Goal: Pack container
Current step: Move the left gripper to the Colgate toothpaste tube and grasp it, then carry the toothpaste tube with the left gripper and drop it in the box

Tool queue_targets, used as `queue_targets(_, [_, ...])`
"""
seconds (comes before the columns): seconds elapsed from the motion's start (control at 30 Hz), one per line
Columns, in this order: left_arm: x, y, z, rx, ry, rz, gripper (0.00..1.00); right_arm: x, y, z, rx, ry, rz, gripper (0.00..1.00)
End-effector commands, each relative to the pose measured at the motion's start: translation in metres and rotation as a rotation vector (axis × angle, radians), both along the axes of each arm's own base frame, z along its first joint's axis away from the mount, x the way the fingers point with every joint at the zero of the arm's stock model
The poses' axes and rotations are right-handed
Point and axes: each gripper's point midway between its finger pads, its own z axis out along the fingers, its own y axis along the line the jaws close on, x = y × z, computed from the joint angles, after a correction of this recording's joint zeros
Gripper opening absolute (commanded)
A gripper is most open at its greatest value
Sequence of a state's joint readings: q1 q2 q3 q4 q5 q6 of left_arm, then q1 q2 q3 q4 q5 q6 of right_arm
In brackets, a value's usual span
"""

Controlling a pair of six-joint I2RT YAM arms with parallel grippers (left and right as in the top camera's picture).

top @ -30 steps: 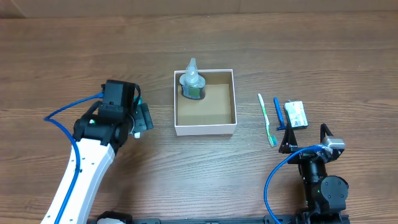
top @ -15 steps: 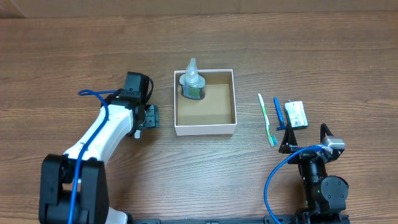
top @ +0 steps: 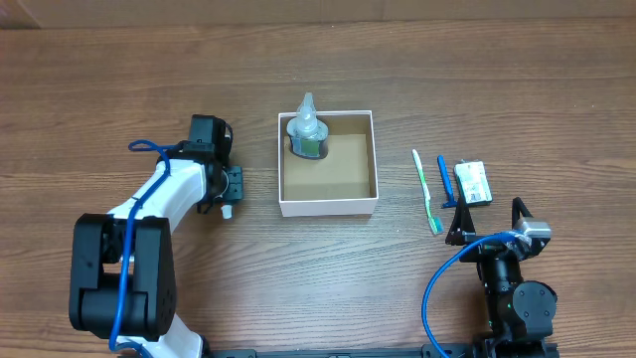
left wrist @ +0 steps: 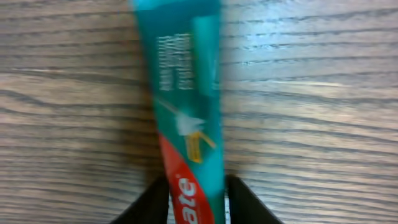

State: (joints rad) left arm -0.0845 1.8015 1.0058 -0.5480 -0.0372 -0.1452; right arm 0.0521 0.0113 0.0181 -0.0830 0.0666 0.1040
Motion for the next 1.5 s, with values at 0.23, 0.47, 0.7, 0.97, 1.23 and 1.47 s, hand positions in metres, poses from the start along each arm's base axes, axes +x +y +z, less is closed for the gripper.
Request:
queue_targets(0.23, [-0.015, -0.002, 0.01, -0.022, 0.062, -0.011, 0.04, 0.0, 0.0, -0.002, 0.0, -0.002, -0.001, 1.0])
queue_targets(0.47, [-0.012, -0.053, 0.136, -0.326, -0.179, -0.018, 0.07, 0.0, 0.0, -0.002, 0.0, -0.002, -0.001, 1.0])
queue_targets(0.7, [-0.042, -0.126, 0.249, -0.538, -0.48, -0.136, 0.06, 0.0, 0.0, -0.002, 0.0, -0.002, -0.001, 1.0])
queue_targets(0.97, [-0.033, -0.189, 0.25, -0.501, -0.57, -0.206, 0.04, 0.0, 0.0, -0.002, 0.0, -0.002, -0.001, 1.0])
queue_targets(1.23, [0.008, -0.213, 0.197, -0.397, -0.554, -0.245, 0.05, 0.0, 0.0, -0.002, 0.0, -0.002, -0.001, 1.0])
queue_targets(1.47, [0.016, -0.202, 0.153, -0.245, -0.489, -0.262, 0.11, 0.0, 0.0, -0.002, 0.0, -0.002, -0.001, 1.0])
